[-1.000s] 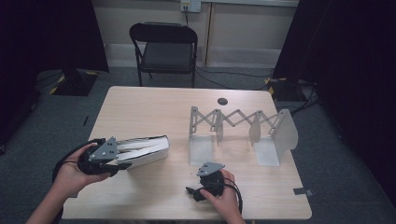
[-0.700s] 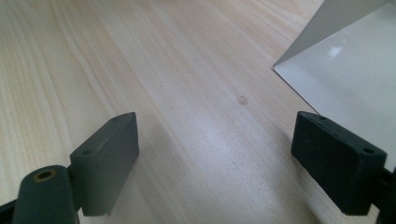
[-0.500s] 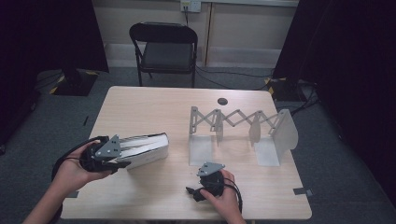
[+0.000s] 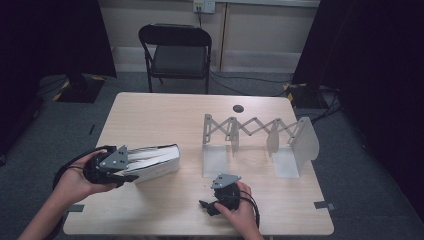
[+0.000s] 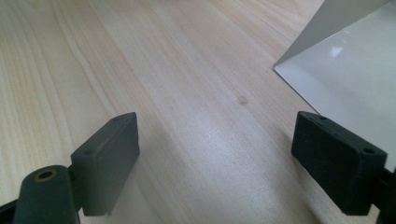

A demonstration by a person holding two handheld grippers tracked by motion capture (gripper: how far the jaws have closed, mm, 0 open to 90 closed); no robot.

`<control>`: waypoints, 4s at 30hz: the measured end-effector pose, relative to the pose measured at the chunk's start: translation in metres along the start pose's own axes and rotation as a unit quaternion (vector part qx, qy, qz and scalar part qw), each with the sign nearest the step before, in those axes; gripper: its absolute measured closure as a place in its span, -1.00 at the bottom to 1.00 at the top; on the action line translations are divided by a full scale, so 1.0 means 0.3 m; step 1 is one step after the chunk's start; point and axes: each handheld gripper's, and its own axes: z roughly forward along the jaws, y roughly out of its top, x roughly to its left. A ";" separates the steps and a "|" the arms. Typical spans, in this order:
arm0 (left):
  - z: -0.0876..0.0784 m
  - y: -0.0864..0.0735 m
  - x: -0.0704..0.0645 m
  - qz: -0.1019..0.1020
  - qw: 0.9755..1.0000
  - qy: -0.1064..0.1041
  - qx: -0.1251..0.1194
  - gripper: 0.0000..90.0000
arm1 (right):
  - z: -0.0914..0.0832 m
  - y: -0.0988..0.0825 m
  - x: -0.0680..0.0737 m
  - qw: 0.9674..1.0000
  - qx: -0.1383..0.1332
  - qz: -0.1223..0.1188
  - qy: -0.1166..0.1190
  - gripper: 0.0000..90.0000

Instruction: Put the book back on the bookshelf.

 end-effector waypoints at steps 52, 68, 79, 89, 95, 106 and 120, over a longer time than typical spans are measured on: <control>-0.027 -0.024 0.043 -0.058 0.998 -0.009 0.007 0.49 | -0.005 0.125 0.001 0.998 0.051 -0.033 0.034 -0.52; -0.017 -0.063 0.044 -0.098 0.995 0.013 0.002 0.02 | 0.021 0.230 0.008 0.993 0.060 -0.079 0.062 -0.47; -0.014 -0.074 0.042 -0.107 0.994 0.028 -0.001 -0.14 | 0.035 0.290 0.004 0.991 0.065 -0.090 0.073 -0.47; -0.013 -0.091 0.046 -0.124 0.992 0.030 -0.010 -0.30 | 0.032 0.362 -0.009 0.990 0.067 -0.097 0.083 -0.47; -0.007 -0.102 0.042 -0.127 0.991 0.031 -0.007 -0.32 | 0.026 0.396 -0.012 0.988 0.070 -0.102 0.091 -0.44; 0.008 -0.113 0.025 -0.126 0.992 0.029 0.000 -0.33 | 0.013 0.422 0.010 0.986 0.072 -0.108 0.104 -0.42; 0.023 -0.157 0.006 -0.139 0.990 0.029 -0.002 -0.33 | -0.037 0.478 0.046 0.984 0.069 -0.125 0.105 -0.38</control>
